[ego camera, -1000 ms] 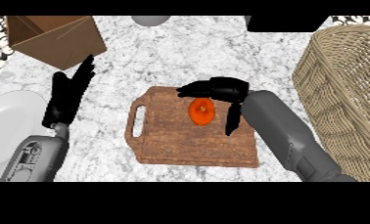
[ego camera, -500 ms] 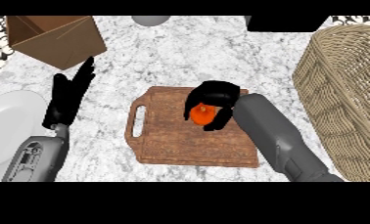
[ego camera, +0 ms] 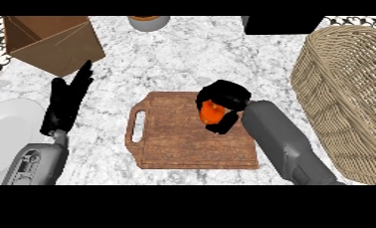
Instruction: Pick the squash from the cutting board and place it in the basket
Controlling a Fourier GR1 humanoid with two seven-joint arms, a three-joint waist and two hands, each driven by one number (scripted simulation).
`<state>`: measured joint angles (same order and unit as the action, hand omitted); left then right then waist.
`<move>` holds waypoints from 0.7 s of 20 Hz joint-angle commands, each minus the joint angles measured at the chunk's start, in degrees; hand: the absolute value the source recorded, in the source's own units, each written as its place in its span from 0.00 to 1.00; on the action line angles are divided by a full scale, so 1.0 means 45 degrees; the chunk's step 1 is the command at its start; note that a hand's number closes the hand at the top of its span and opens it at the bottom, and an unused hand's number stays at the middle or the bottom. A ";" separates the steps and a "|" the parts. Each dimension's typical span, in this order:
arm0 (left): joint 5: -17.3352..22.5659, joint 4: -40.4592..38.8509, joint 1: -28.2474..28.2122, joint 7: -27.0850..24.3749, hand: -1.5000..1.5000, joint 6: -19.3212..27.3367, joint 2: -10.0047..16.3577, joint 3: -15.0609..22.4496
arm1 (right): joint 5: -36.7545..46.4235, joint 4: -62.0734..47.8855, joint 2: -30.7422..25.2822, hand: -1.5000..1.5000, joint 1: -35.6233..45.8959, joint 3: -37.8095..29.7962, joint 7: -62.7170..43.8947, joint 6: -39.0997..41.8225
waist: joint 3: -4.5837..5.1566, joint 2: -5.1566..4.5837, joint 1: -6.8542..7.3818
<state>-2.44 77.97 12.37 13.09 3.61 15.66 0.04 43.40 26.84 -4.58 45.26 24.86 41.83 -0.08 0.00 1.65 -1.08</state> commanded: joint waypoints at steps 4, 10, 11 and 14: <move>0.0103 -0.0013 -0.0514 0.0099 0.50 0.0117 0.0162 -0.0332 | 0.1336 -0.1037 -0.1021 1.00 -0.0743 -0.0093 -0.6820 -0.2160 | 0.0131 0.0209 -0.0793; -0.0164 0.0143 -0.0638 -0.0204 0.50 0.0108 0.0191 -0.0155 | 0.2172 0.1551 0.0679 1.00 -0.1586 0.0601 -1.0801 -0.3397 | 0.0050 0.0070 -0.0694; -0.0004 0.0260 -0.0723 -0.0044 0.50 0.0257 0.0048 -0.0290 | 0.1237 0.2295 0.0680 1.00 -0.1452 -0.0152 -1.0863 -0.2678 | 0.0049 0.0145 -0.0800; 0.0006 0.0156 -0.0636 -0.0206 0.50 0.0010 0.0251 -0.0326 | 0.0509 0.4428 0.0982 1.00 -0.2503 0.0174 -1.1847 -0.2861 | 0.0037 0.0098 -0.0697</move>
<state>-2.18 78.60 9.46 12.81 3.84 16.51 -1.36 48.47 38.18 -2.77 38.48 24.76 -4.87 -13.14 0.42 2.77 -4.21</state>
